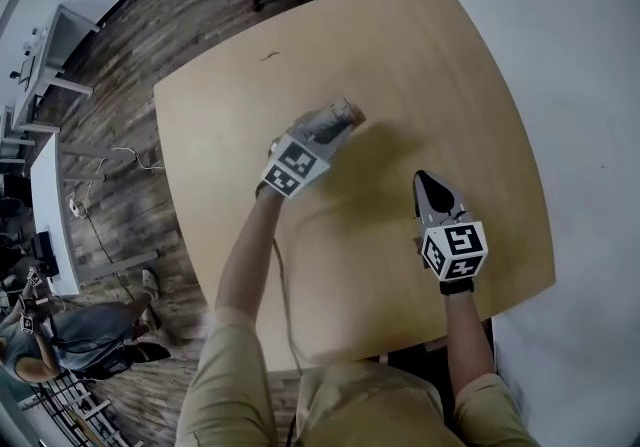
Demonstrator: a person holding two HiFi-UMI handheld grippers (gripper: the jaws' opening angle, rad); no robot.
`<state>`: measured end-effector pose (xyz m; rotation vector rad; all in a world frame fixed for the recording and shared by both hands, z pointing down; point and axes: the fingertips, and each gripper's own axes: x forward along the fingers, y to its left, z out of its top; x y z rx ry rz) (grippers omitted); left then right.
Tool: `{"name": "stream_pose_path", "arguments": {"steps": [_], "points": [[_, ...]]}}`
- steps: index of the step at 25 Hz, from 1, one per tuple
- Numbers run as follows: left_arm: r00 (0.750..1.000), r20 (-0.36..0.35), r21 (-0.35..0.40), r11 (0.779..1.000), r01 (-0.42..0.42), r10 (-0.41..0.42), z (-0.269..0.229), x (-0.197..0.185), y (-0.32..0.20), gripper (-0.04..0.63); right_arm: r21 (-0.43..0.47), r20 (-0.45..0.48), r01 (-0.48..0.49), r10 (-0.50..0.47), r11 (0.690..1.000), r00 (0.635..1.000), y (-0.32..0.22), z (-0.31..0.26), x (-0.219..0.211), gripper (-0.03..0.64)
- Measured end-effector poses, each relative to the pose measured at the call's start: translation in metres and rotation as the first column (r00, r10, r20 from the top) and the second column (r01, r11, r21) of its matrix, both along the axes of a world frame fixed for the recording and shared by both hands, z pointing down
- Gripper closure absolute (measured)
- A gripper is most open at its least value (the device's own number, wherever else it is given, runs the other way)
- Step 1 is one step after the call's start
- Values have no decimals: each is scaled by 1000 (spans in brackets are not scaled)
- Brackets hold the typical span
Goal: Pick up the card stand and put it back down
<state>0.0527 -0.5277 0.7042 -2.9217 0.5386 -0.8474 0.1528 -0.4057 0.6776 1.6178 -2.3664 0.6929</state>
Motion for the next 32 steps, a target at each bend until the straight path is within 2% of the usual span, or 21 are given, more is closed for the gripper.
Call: {"name": "stream_pose_path", "arguments": {"steps": [6,10,13,16,18,19,21,24,28,32], "points": [[983,43,-16,984,-178,179,45,20,-20,549,-3,-10,41,-41,999,999,-21,26,-10,614],[959,29,-48,959,-280,282,53,37,-10,549,0,-2,42,-42,999,999,-20,26,-6,614],[932,42,-72,932,-356,359,67,42,1,549,0,9,35,-35,999,999,-21,30,-5,614],[914,53,-86,914,-397,402,73,47,12,548,3,15,37,-37,999,999,-16,25,-3,614],[921,54,-91,921,-379,385,69,51,12,539,3,9,38,-38,999,999,-11,19,1,614],[931,58,-96,930,-355,361,68,52,9,505,2,7,38,-38,999,999,-9,16,2,614],[951,66,-108,950,-293,301,69,48,2,317,0,7,39,-39,999,999,-5,13,2,614],[977,61,-109,975,-195,202,66,31,-5,235,-2,4,40,-40,999,999,3,9,-4,614],[998,33,-124,991,-56,61,41,4,1,209,4,9,9,-9,1000,1000,20,-12,-2,614],[996,40,-149,986,80,-74,15,-28,28,209,17,22,-6,6,1000,1000,41,-37,-2,614]]}}
